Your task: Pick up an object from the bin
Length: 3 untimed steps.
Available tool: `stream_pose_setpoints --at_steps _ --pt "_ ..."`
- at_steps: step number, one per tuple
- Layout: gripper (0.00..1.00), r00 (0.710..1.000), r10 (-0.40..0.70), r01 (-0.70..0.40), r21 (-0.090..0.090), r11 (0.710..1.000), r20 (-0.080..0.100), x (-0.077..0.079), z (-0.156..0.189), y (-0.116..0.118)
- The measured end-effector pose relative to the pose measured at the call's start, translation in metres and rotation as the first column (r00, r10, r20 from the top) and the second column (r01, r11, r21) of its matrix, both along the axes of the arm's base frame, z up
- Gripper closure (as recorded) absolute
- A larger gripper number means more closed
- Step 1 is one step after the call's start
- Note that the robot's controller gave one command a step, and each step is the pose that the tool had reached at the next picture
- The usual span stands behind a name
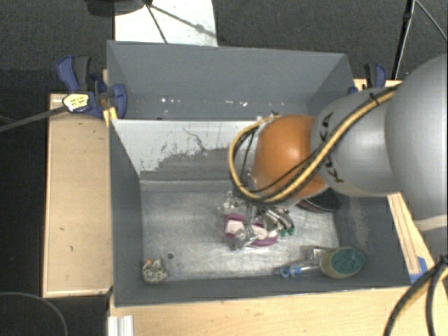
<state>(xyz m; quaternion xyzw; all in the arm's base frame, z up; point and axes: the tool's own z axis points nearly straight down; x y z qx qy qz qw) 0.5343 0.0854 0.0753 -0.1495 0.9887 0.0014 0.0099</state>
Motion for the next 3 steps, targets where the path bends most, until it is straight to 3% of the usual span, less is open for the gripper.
stream_pose_setpoints --at_steps 1,2,3 --pt "1.00 1.000 -0.002 0.002 -0.005 1.000 -0.010 -0.027 0.123 -0.030" --pt "1.00 0.996 -0.083 0.083 -0.007 0.997 -0.024 -0.043 0.050 -0.052" --pt "0.00 0.997 -0.081 0.081 -0.005 0.997 -0.017 -0.041 0.053 -0.051"
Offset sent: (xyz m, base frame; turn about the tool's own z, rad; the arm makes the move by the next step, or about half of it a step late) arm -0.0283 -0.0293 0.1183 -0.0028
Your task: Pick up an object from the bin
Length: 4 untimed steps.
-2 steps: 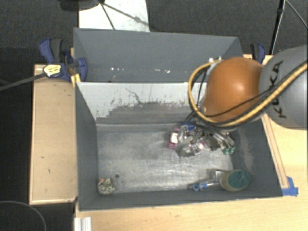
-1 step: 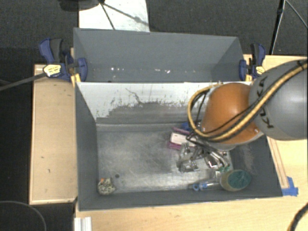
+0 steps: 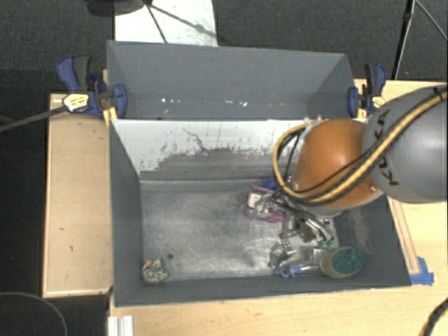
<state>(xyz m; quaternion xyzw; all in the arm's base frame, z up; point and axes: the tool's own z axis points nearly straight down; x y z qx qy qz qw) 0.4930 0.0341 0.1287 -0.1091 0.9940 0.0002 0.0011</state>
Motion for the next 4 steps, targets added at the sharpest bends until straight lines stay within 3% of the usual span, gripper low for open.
stream_pose_setpoints --at_steps 1,2,3,4 --pt "0.00 0.985 -0.174 0.174 0.008 0.985 0.012 0.025 -0.034 -0.059" --pt "0.00 0.999 0.011 -0.010 0.018 1.000 -0.038 0.082 -0.038 -0.099" --pt "0.00 0.998 -0.052 0.052 0.001 0.999 -0.036 0.086 -0.039 -0.046" --pt "0.00 0.972 -0.232 0.233 0.007 0.972 -0.043 0.083 -0.041 -0.051"
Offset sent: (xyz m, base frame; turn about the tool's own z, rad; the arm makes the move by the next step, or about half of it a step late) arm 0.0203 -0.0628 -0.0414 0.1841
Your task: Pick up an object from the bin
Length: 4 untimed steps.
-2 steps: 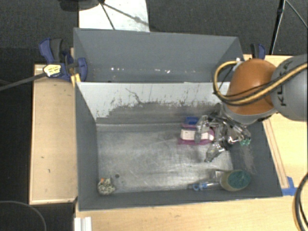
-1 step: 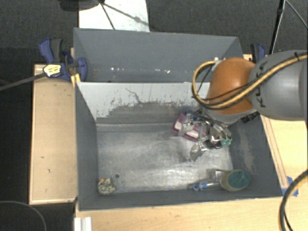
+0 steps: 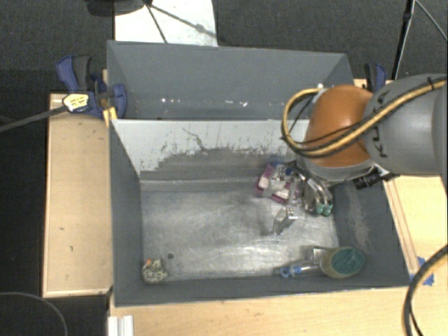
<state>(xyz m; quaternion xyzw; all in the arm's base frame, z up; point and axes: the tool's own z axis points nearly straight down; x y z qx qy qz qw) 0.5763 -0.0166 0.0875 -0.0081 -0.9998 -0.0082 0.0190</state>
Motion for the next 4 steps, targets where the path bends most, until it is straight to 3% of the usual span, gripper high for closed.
stream_pose_setpoints --at_steps 1,2,3,4 --pt "0.00 0.994 -0.110 0.110 -0.005 0.994 0.013 -0.011 0.001 -0.039" --pt "0.00 0.961 -0.274 0.274 -0.015 0.962 0.027 -0.040 -0.005 -0.104" --pt "0.00 0.957 -0.285 0.286 -0.016 0.958 0.047 -0.005 0.082 -0.131" --pt "0.00 0.957 -0.289 0.289 -0.020 0.957 -0.010 -0.004 -0.011 -0.109"
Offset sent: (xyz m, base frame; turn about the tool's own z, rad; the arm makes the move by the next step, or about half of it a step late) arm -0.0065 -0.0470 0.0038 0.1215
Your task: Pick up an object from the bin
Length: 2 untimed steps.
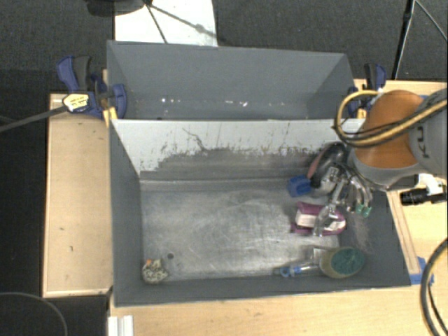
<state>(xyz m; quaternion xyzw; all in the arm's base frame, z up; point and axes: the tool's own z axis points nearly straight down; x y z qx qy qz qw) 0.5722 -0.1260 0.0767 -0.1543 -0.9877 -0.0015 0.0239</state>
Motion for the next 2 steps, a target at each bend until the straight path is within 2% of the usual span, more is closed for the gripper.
stream_pose_setpoints --at_steps 1,2 --pt "0.00 0.997 -0.062 0.063 -0.010 0.998 0.035 -0.0108 -0.0012 0.0040" --pt "1.00 0.997 -0.062 0.063 -0.009 0.998 0.053 -0.0069 0.0001 0.0052"
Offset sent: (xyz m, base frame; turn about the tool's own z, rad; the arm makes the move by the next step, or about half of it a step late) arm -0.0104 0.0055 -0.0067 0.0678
